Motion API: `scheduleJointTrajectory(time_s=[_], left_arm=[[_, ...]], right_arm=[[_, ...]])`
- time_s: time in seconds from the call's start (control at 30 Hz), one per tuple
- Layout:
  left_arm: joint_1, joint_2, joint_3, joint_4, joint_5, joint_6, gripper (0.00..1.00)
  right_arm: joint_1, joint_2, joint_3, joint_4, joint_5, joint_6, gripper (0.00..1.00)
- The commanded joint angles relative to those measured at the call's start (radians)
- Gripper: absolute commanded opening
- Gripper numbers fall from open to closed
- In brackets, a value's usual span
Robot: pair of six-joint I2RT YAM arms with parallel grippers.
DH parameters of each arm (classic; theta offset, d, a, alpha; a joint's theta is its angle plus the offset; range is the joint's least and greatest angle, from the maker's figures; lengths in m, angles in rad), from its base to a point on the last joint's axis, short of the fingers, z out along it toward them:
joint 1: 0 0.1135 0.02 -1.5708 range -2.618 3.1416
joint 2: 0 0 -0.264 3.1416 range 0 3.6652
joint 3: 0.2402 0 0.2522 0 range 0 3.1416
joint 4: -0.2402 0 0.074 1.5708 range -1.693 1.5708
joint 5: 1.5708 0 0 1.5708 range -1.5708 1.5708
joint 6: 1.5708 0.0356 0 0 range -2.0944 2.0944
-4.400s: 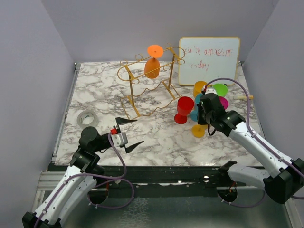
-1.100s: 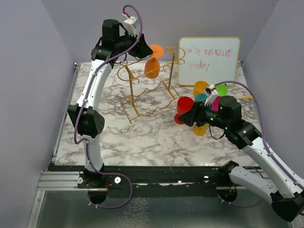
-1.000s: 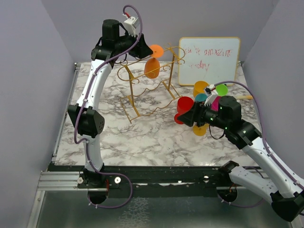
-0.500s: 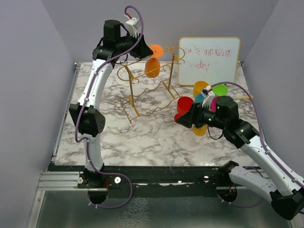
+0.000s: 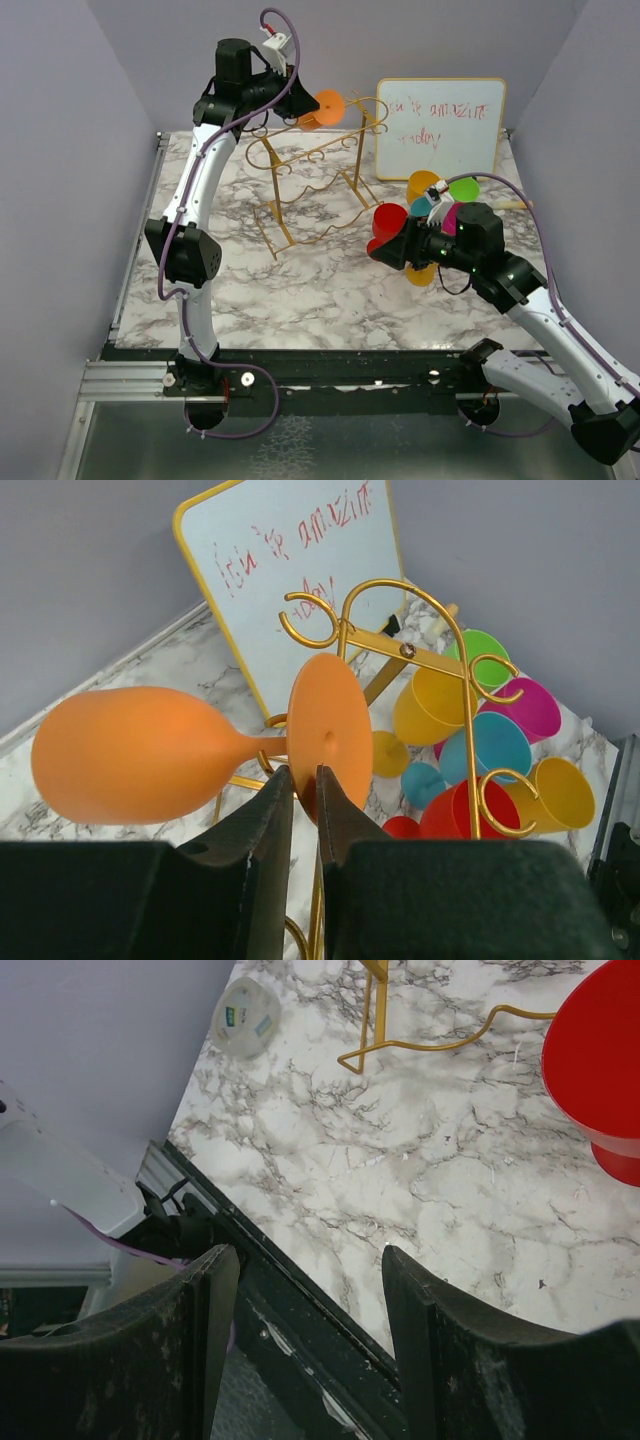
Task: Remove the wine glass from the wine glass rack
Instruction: Pick up the wine glass from the wine rack.
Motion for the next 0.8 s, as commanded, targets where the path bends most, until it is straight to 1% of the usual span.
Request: scheduleJointTrajectory(time_s=[0.0,0.03,0.17,0.23,0.43,0.57,0.67,0.77], left_arm=[[0.002,0.003,0.021,0.004,0.029,0.000,0.14],[0.001,0.000,0.020,0.005,0.030,0.001,0.13],[0.002,-0.003,0.016,0.016,0.048,0.002,0.00],[0.002,-0.007,0.004,0.039,0.105,0.010,0.00],[0.013,-0.026,-0.025,0.140,0.131,-0.096,0.00],[0.048,-0.057,-0.101,0.308,0.171,-0.259,0.00],[0.074,-0.085,-0.180,0.464,0.181,-0.370,0.00],[0.102,-0.089,-0.224,0.626,0.230,-0.496,0.00]], right_arm=[[0.001,-0.011,-0.007,0.002,0.000,0.012,0.65],[0.001,-0.011,-0.005,0.001,0.000,0.012,0.65],[0.001,-0.008,-0.008,0.002,0.006,0.015,0.65],[0.001,-0.004,-0.012,0.004,0.010,0.016,0.65],[0.002,0.010,-0.003,-0.013,0.017,0.016,0.65],[0.001,0.002,0.000,-0.027,0.030,0.014,0.65],[0.001,-0.009,-0.006,-0.026,0.036,0.019,0.65],[0.001,-0.016,-0.007,-0.030,0.049,0.026,0.65]])
